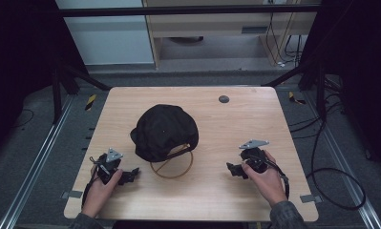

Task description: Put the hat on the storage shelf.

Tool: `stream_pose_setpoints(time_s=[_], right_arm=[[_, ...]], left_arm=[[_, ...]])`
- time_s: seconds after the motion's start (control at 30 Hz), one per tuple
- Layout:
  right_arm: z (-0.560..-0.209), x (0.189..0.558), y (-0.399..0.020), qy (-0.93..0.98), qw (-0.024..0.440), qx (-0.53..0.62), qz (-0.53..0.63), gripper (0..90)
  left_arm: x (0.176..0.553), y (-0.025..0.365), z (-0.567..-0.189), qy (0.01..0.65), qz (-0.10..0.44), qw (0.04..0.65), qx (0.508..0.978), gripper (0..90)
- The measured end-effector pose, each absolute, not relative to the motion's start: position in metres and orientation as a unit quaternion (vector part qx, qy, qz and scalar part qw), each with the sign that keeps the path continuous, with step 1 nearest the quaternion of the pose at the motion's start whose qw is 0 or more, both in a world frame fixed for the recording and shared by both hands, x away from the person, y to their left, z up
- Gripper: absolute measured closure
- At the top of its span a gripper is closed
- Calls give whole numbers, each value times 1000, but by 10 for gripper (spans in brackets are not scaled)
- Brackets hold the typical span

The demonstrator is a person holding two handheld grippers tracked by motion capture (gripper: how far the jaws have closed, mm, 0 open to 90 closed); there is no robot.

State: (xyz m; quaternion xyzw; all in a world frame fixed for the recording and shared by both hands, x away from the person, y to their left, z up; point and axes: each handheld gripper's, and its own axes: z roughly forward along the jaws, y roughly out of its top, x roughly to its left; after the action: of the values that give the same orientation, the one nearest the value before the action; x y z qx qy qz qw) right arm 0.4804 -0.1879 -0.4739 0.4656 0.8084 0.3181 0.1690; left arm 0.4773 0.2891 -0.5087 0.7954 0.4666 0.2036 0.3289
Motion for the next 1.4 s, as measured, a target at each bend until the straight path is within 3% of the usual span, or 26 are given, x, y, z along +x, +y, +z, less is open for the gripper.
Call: stream_pose_setpoints(time_s=[0.7, 1.4], right_arm=[[-505, 500, -183, 773, 187, 509, 329, 95], [-512, 487, -180, 764, 222, 507, 331, 41]], left_arm=[[477, 289, -509, 467, 204, 329, 795, 0], [477, 289, -509, 466, 204, 329, 795, 0]])
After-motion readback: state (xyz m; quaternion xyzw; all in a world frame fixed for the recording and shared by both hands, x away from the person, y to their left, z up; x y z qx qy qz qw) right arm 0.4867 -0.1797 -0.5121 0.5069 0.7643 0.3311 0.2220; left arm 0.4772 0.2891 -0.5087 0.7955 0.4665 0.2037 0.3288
